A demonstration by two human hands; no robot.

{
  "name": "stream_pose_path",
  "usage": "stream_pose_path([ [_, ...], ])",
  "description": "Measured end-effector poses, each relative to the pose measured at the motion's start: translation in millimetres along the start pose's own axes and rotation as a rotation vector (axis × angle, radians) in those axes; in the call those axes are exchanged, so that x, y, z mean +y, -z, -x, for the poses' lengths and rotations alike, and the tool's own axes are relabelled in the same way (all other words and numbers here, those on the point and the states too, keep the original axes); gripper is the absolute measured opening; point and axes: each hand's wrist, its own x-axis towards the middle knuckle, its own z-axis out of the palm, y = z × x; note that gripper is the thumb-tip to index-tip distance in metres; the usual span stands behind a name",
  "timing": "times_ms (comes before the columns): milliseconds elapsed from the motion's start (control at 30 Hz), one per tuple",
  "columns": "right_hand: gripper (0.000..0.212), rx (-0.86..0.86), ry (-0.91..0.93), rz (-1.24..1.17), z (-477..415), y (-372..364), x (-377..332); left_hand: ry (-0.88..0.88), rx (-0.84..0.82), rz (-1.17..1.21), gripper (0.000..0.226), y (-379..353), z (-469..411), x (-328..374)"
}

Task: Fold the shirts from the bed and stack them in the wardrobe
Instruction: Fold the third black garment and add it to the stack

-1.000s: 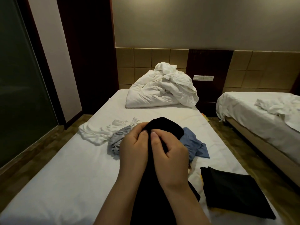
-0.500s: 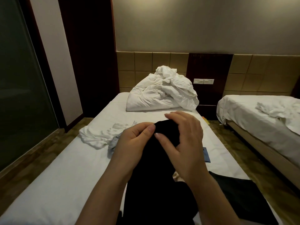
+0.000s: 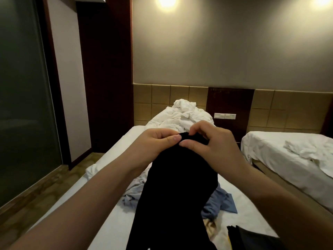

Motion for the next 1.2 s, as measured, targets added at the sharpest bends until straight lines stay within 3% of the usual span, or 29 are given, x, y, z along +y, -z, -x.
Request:
stream_pose_path([
  [100,0.016,-0.053,-0.013,0.047,-18.6,10.9,-4.3,-0.058,0.007,-0.084,0.015,5.3,-7.5,8.7],
  [233,0.018,-0.083,-0.003,0.110,-36.3,21.7,-9.3,-0.257,0.094,-0.538,0.032,3.4,-11.8,16.6],
  [300,0.021,-0.093,0.002,0.135,-38.5,22.2,-10.7,-0.296,0.123,-0.638,0.032,0.0,-11.4,14.9],
  [433,0.021,-0.082,-0.046,0.085,-36.9,21.5,-8.4,-0.261,0.156,-0.573,0.023,1.6,-13.5,2.9],
  [600,0.026,-0.102,-0.108,-0.012,-34.0,23.9,-2.6,-0.235,0.138,-0.450,0.029,4.5,-13.7,-3.6],
  [867,0.021,-0.141,-0.133,0.041,-35.1,29.6,-0.5,-0.220,0.077,-0.322,0.034,4.9,-13.2,-0.3],
  [1000,0.012,-0.181,-0.100,0.117,-36.9,32.2,-3.9,-0.196,0.133,-0.437,0.027,2.6,-12.4,-5.9],
  [1133,0.027,-0.128,-0.094,0.240,-46.3,48.9,-2.4,-0.116,0.134,-0.522,0.009,6.8,-7.6,-18.2],
  [1200,0.032,-0.138,-0.108,0.303,-50.7,55.9,3.3,-0.063,0.131,-0.491,0.019,11.4,-4.7,-24.8],
])
